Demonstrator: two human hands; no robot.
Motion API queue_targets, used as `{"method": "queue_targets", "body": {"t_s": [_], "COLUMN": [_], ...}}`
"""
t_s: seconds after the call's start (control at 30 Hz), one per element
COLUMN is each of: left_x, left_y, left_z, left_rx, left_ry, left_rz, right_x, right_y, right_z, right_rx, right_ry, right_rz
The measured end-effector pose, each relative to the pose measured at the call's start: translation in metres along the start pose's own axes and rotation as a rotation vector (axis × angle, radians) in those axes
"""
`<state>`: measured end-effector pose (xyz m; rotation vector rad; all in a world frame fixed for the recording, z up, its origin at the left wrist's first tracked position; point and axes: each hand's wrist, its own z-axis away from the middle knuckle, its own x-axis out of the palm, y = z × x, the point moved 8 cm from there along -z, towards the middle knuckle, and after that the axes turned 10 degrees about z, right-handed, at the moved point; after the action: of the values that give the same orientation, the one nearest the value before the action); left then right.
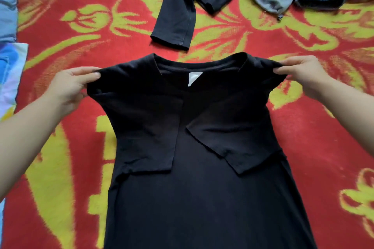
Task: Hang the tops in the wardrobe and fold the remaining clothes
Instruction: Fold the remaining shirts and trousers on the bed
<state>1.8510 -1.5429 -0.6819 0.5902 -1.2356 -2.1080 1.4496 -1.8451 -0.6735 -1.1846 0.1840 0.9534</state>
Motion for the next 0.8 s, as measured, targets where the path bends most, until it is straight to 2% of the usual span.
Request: {"method": "queue_targets", "body": {"t_s": [0.23,0.33,0.37,0.47,0.57,0.6,0.67,0.73,0.8], "left_x": [-0.019,-0.029,-0.027,-0.020,-0.005,0.005,0.035,0.065,0.084], "left_y": [-0.009,-0.033,-0.045,-0.082,-0.139,-0.149,-0.157,-0.167,-0.188], "left_z": [0.071,0.103,0.114,0.152,0.174,0.181,0.195,0.209,0.217], "left_rx": [0.034,0.037,0.035,0.151,0.413,0.408,0.433,0.525,0.552], "left_ry": [-0.180,-0.247,-0.322,-0.377,-0.399,-0.393,-0.426,-0.506,-0.646], "left_rz": [0.010,-0.180,-0.240,-0.690,-1.244,-1.342,-1.394,-1.446,-1.541], "right_x": [-0.011,-0.003,0.003,0.031,0.065,0.076,0.091,0.111,0.138], "right_y": [0.018,0.047,0.055,0.080,0.118,0.119,0.108,0.095,0.101], "right_z": [0.075,0.102,0.111,0.137,0.158,0.165,0.175,0.190,0.209], "right_rx": [-0.080,-0.113,-0.151,-0.449,-0.550,-0.555,-0.546,-0.659,-0.817], "right_ry": [-0.269,-0.373,-0.382,-0.326,-0.315,-0.313,-0.269,-0.231,-0.343], "right_rz": [0.148,0.273,0.354,0.814,1.228,1.295,1.368,1.355,1.398]}}
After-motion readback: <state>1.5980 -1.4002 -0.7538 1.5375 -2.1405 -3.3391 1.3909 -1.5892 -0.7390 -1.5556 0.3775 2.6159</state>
